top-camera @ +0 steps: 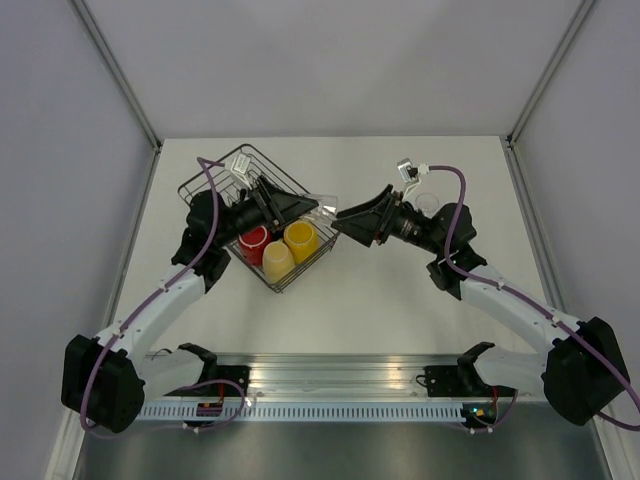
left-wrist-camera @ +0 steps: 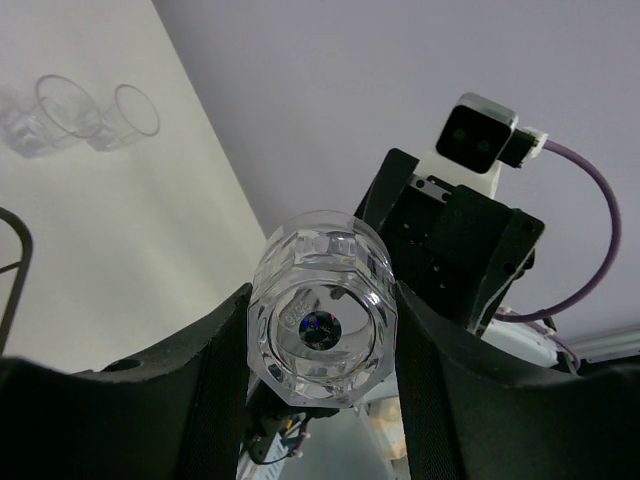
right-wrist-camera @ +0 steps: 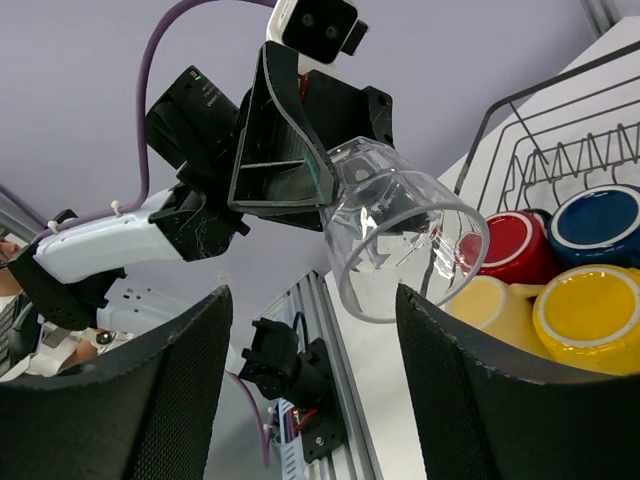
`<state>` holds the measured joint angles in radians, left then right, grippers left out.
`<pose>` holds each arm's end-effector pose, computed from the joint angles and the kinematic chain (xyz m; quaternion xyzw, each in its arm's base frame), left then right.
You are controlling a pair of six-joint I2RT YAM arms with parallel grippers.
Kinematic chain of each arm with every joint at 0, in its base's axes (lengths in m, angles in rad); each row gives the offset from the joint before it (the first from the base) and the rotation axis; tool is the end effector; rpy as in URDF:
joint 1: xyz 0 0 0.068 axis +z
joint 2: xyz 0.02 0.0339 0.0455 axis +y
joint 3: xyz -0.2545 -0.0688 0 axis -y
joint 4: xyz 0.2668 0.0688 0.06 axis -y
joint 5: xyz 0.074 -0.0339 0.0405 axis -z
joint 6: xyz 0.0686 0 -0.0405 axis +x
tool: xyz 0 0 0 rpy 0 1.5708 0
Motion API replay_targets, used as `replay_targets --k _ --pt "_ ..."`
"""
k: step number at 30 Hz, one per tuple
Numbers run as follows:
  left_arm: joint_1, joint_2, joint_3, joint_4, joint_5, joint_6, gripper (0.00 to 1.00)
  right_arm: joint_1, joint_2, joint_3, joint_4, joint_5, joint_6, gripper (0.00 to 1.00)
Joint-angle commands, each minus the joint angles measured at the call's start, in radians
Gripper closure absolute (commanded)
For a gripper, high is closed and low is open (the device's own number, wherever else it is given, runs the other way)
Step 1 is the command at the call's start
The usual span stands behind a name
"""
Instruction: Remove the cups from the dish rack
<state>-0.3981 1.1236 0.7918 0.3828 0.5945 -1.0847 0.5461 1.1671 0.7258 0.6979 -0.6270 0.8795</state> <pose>0.2731 -0.1565 0.3195 -0.0218 0.6917 -0.6169 0.3749 0.2459 0.1965 0.3207 -0.1444 0.6135 0.6351 0.4466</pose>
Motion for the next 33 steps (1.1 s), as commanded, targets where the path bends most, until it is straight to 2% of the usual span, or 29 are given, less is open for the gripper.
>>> replay_targets --k 1,4,8,13,14,15,16,19,20,21,22,23,24,25,27,28,30,31,33 --pt "-0.016 -0.056 -0.014 0.165 0.007 -0.119 0.98 0.026 0.005 0.027 0.094 0.016 -0.013 0.3" --pt "-0.028 -0.061 -0.026 0.185 0.019 -0.147 0.98 0.043 0.003 0.03 0.098 0.024 -0.017 0.35" --pt "-0.057 -0.061 -0.049 0.212 0.016 -0.194 0.98 0.063 0.005 0.032 0.129 0.026 -0.027 0.52" --pt "-0.087 -0.062 -0.086 0.238 -0.001 -0.244 0.98 0.084 0.002 0.021 0.153 0.039 -0.04 0.64" --pt "-0.088 -0.064 -0.097 0.238 -0.004 -0.254 0.98 0.087 0.0 0.02 0.16 0.041 -0.042 0.74" --pt "-0.093 -0.065 -0.101 0.237 -0.013 -0.257 0.98 0.089 -0.003 0.017 0.163 0.042 -0.043 0.78" --pt "-0.091 -0.067 -0.111 0.237 -0.016 -0.261 0.98 0.089 -0.009 0.011 0.163 0.049 -0.047 0.86" --pt "-0.091 -0.068 -0.118 0.237 -0.021 -0.267 0.98 0.094 -0.027 0.003 0.152 0.056 -0.059 0.96" --pt "-0.093 -0.07 -0.118 0.235 -0.019 -0.267 0.93 0.092 -0.033 0.003 0.131 0.059 -0.066 1.0" --pt "-0.091 -0.068 -0.117 0.231 -0.024 -0.268 0.84 0.092 -0.05 0.003 0.118 0.064 -0.086 1.0" --pt "-0.093 -0.071 -0.117 0.223 -0.027 -0.264 0.7 0.092 -0.058 0.004 0.079 0.067 -0.097 1.0" --pt "-0.091 -0.077 -0.115 0.216 -0.032 -0.255 0.34 0.092 -0.069 0.007 0.052 0.078 -0.112 1.0" --pt "-0.091 -0.082 -0.112 0.185 -0.042 -0.245 0.12 0.092 -0.093 0.014 0.026 0.084 -0.149 1.0" --pt "-0.093 -0.085 -0.1 0.156 -0.053 -0.213 0.01 0.092 -0.107 0.018 -0.041 0.107 -0.169 1.0" --pt "-0.093 -0.111 -0.063 0.025 -0.1 -0.16 0.0 0.092 -0.151 0.041 -0.145 0.148 -0.258 1.0" --pt "-0.093 -0.122 -0.049 -0.02 -0.123 -0.089 0.0 0.092 -0.165 0.049 -0.249 0.173 -0.289 0.99" --pt "-0.093 -0.149 -0.016 -0.128 -0.202 -0.003 0.0 0.092 -0.201 0.093 -0.378 0.275 -0.351 1.0" --pt "-0.091 -0.159 0.019 -0.253 -0.234 0.037 0.0 0.092 -0.21 0.11 -0.497 0.318 -0.414 1.0" --pt "-0.091 -0.177 0.037 -0.324 -0.306 0.126 0.0 0.091 -0.216 0.176 -0.631 0.476 -0.464 1.0"
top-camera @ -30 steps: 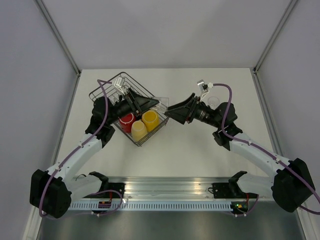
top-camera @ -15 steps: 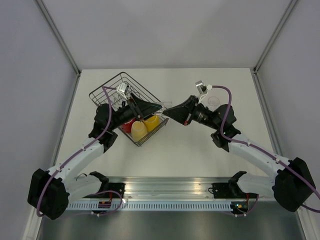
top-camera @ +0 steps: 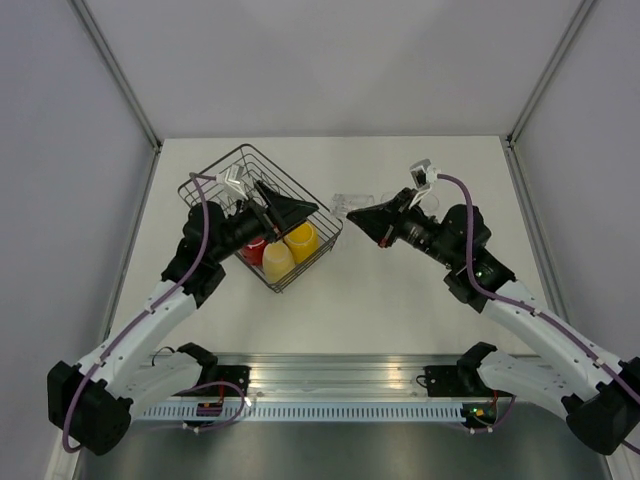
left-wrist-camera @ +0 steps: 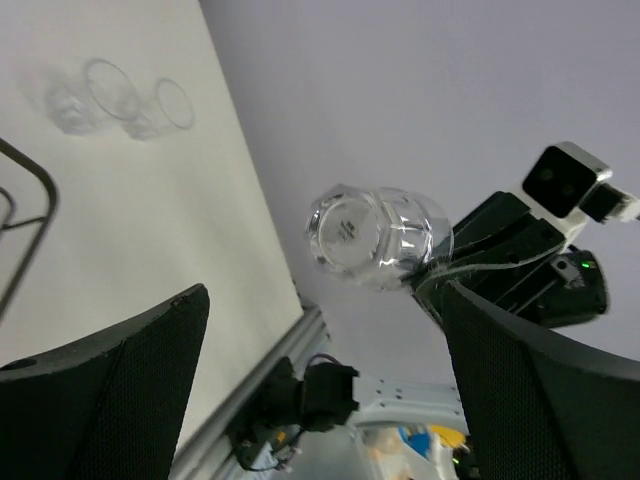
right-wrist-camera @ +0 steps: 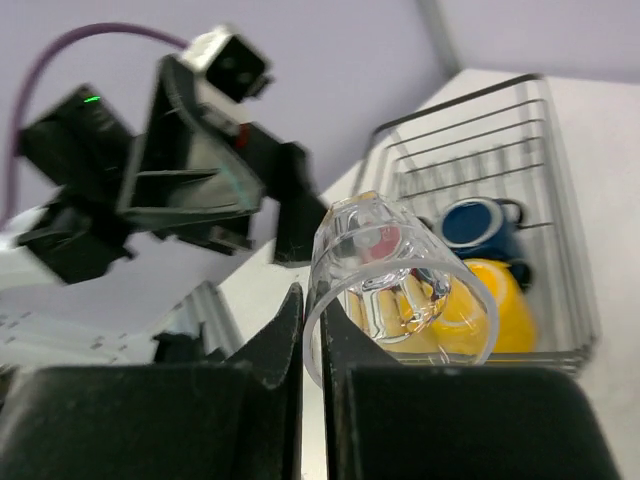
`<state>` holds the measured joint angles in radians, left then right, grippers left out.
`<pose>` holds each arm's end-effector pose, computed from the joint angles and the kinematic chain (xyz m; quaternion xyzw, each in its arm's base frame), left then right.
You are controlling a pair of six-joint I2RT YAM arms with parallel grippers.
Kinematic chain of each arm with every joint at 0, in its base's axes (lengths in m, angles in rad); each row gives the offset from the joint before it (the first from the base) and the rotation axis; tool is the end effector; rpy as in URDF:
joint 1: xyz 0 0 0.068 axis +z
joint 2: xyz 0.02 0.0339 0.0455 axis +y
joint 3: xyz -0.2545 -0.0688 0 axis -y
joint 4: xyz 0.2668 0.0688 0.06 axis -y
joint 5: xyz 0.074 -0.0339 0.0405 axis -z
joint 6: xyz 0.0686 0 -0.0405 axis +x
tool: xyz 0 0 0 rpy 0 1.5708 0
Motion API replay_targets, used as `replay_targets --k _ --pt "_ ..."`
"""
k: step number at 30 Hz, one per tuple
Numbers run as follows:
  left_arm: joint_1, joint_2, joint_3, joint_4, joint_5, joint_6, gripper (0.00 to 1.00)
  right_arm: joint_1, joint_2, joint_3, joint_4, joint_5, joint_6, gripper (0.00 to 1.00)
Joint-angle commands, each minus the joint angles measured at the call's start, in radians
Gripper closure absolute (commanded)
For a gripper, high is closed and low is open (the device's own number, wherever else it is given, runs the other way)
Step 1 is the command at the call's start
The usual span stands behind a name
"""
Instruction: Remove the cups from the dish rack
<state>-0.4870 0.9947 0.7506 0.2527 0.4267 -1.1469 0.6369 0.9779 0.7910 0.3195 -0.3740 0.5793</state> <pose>0.2441 -0.1614 0.3218 -0.0807 0.6997 -0.6080 0.3663 0.2164 0.1913 0.3522 -0.1585 0.6429 0.5229 0.5368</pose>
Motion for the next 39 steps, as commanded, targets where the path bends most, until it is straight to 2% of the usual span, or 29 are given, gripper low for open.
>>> replay_targets --k 1,3,7,10,18,22,29,33,39 --pt "-0.004 -0.068 0.087 -0.245 -0.15 0.235 0.0 0.001 -0.025 0.134 -0.375 0.274 -0.194 1.0" --pt "-0.002 -0.088 0.099 -0.288 -0.158 0.288 0.0 -0.002 -0.009 0.209 -0.482 0.418 -0.223 1.0" --pt "-0.004 -0.113 0.197 -0.432 -0.151 0.42 0.0 -0.012 0.06 0.353 -0.753 0.617 -0.266 1.0" --pt "-0.004 -0.123 0.278 -0.582 -0.14 0.547 0.0 -0.051 0.136 0.461 -0.888 0.732 -0.28 1.0" --pt "-0.002 -0.183 0.386 -0.907 -0.146 0.739 0.0 -0.295 0.341 0.637 -1.051 0.708 -0.321 1.0" --pt "-0.002 -0.229 0.377 -0.99 -0.212 0.84 0.0 -0.37 0.458 0.694 -1.097 0.699 -0.348 1.0" --pt "-0.002 -0.344 0.248 -0.96 -0.377 0.894 0.0 -0.517 0.658 0.769 -1.102 0.626 -0.368 1.0" --pt "-0.004 -0.384 0.123 -0.897 -0.376 0.882 0.0 -0.565 0.757 0.809 -1.097 0.577 -0.377 1.0" --pt "-0.002 -0.389 0.113 -0.889 -0.382 0.871 0.0 -0.594 0.889 0.85 -1.079 0.55 -0.386 0.96"
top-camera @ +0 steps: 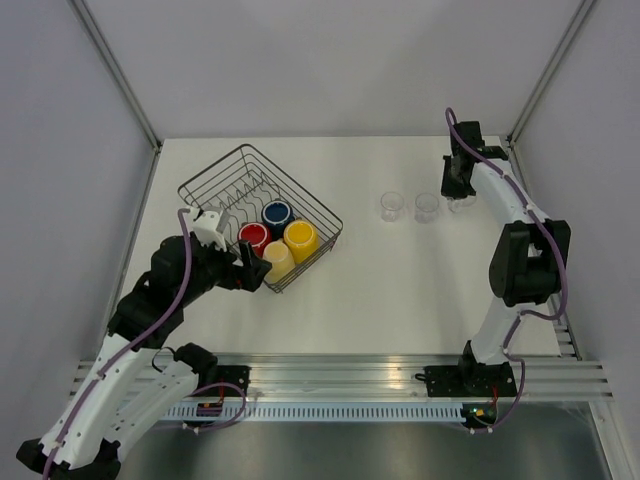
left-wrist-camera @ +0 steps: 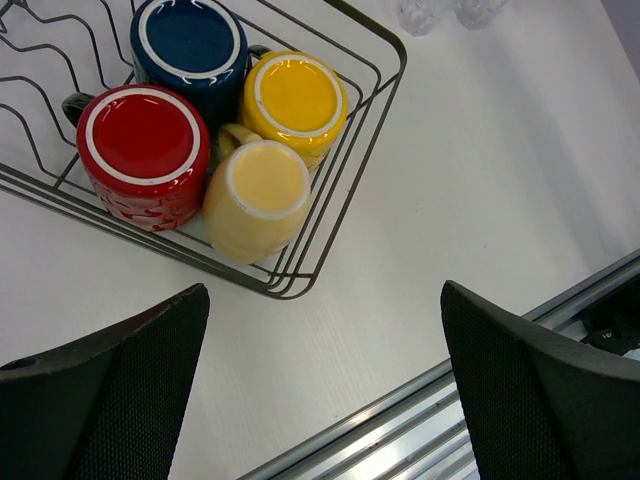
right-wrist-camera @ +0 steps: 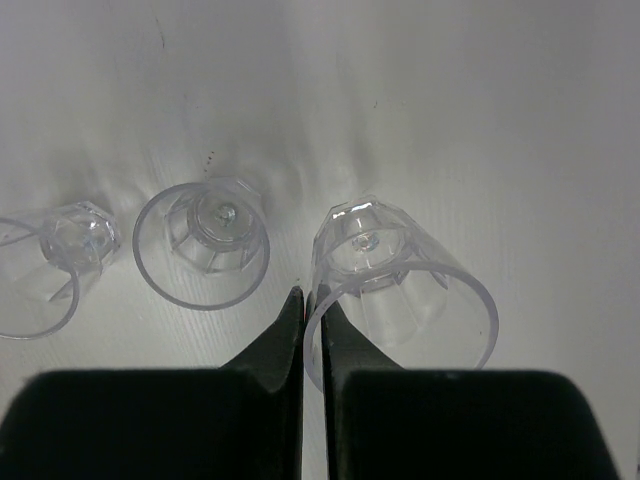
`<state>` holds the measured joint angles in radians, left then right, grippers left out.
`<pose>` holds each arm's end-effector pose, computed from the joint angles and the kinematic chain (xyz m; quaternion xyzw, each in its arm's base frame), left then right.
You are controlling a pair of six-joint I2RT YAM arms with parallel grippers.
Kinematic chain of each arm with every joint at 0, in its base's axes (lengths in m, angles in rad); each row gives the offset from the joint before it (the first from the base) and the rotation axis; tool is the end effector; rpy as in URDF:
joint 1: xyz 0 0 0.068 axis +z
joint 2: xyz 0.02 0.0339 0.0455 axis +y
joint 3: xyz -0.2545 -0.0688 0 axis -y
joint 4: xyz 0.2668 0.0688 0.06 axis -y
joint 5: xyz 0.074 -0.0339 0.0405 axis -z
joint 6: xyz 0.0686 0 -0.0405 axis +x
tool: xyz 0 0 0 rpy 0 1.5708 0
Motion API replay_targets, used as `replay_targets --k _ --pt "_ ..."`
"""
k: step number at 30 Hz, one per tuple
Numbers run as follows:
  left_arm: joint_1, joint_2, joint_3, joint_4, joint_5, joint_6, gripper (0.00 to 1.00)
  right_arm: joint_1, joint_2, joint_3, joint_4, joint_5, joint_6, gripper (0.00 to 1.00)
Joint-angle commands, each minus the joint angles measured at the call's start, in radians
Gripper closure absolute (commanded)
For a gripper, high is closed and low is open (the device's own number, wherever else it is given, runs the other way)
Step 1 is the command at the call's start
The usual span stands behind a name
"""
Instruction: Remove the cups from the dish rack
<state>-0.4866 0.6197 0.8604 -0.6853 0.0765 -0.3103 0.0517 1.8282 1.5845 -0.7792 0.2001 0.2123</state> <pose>0.1621 -0.0917 0.3219 0.0947 0.8399 -0.2368 0.4791 0.4319 0.0087 0.2329 0.1038 0.9526 -0.0599 0.2795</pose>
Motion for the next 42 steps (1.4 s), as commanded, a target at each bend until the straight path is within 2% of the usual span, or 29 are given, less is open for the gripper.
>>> replay_targets --k 1,19,38,42 --pt "-0.003 -0.015 0.002 0.049 -0.034 0.034 0.0 -0.015 0.052 0.06 0.021 -0.027 -0.021 0.96" --pt "-0.003 -0.04 -0.006 0.044 -0.057 0.03 0.0 -0.052 0.238 0.14 0.011 -0.054 -0.06 0.92" --pt "-0.004 -0.055 -0.008 0.041 -0.066 0.03 0.0 -0.081 0.25 0.126 -0.006 -0.079 -0.062 0.85" --pt "-0.004 -0.055 -0.008 0.041 -0.066 0.03 0.0 -0.081 0.25 0.127 -0.011 -0.077 -0.062 0.79"
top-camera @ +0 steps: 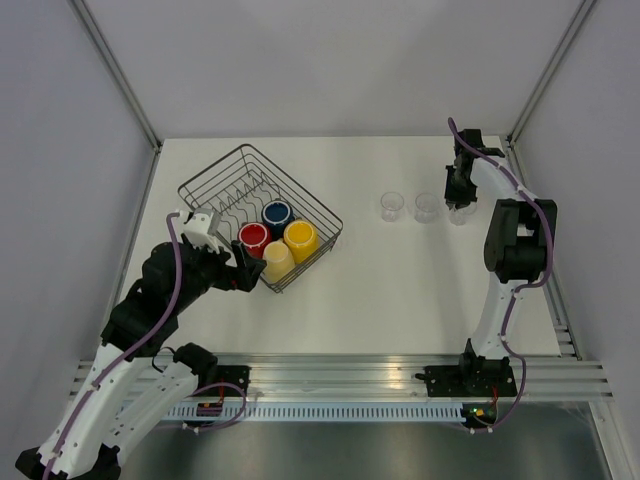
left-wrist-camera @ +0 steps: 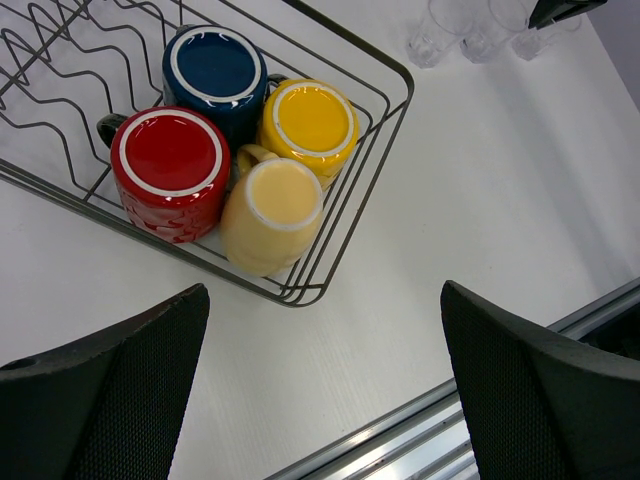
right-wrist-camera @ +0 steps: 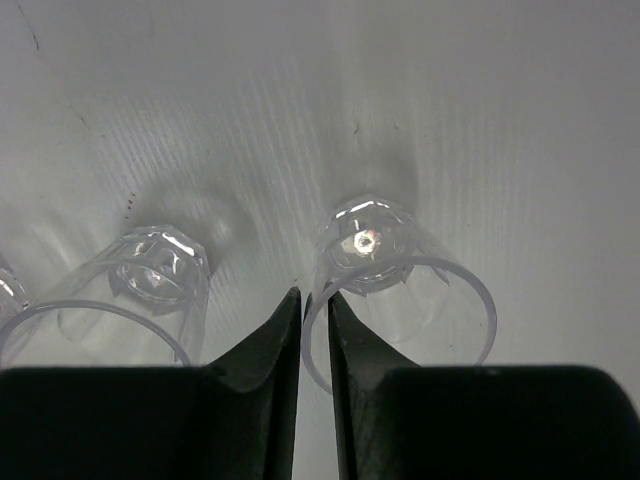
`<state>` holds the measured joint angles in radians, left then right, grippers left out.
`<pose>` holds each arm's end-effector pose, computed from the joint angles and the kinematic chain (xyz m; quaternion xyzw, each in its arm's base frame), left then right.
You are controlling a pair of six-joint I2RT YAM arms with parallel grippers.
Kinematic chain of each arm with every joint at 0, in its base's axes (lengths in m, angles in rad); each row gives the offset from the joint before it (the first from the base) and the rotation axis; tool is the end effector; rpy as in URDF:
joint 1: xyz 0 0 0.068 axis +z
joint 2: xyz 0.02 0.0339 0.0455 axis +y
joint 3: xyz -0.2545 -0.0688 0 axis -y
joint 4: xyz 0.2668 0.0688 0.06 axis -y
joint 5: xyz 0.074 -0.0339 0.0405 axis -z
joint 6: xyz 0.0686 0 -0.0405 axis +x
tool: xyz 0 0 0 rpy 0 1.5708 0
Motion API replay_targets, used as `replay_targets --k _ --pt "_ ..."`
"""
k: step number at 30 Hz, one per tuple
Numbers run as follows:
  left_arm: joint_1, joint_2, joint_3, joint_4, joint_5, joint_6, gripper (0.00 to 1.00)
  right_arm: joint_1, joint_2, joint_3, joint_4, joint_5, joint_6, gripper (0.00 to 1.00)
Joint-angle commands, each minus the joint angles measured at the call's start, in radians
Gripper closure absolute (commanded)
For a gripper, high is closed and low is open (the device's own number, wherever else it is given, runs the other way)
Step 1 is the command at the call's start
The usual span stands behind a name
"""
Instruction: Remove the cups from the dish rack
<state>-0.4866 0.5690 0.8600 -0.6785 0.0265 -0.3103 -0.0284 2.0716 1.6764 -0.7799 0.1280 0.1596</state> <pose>0.1547 -0.0839 0.3308 0.0804 0.8261 -0.2265 0.5097 0.4658 -0.0220 0.1583 0.1044 0.9730 -0.0497 0.1998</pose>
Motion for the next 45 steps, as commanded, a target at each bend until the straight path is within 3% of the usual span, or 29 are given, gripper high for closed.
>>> replay_targets --k 1,11,15,18,20,23,24,25,33,37,45 --pt "-0.003 -0.006 -0.007 0.034 -0.016 0.031 0.0 -0.001 0.007 0.036 -0.009 -0.007 -0.008 0.78" --pt "-0.001 -0.001 -0.006 0.033 -0.054 0.027 0.0 0.001 -0.096 0.048 -0.027 0.002 -0.003 0.73" --pt "0.002 0.018 0.008 0.028 -0.088 0.014 0.0 0.001 -0.191 0.033 -0.033 0.006 0.0 0.64" --pt "0.011 0.04 0.025 0.023 -0.115 -0.004 0.0 0.001 -0.304 -0.026 0.017 -0.007 0.011 0.53" --pt "0.019 0.06 0.039 0.022 -0.134 -0.01 0.0 0.001 -0.402 -0.097 0.06 -0.116 0.018 0.46" --pt "0.029 0.08 0.062 0.02 -0.131 -0.018 0.0 0.002 -0.542 -0.206 0.169 -0.246 0.061 0.24" --pt "0.031 0.097 0.066 0.02 -0.126 -0.027 0.0 0.002 -0.574 -0.233 0.195 -0.302 0.073 0.08" --pt "0.031 0.104 0.073 0.019 -0.128 -0.033 0.0 0.001 -0.637 -0.257 0.236 -0.324 0.104 0.02" --pt "0.034 0.331 0.184 -0.012 -0.227 -0.121 0.0 0.001 -0.913 -0.478 0.436 -0.464 0.239 0.02" --pt "0.036 0.477 0.252 -0.006 -0.253 -0.115 0.0 0.001 -1.053 -0.581 0.536 -0.606 0.34 0.02" --pt "0.086 0.81 0.453 0.0 -0.175 -0.058 0.0 0.007 -1.113 -0.71 0.591 -0.742 0.46 0.02"
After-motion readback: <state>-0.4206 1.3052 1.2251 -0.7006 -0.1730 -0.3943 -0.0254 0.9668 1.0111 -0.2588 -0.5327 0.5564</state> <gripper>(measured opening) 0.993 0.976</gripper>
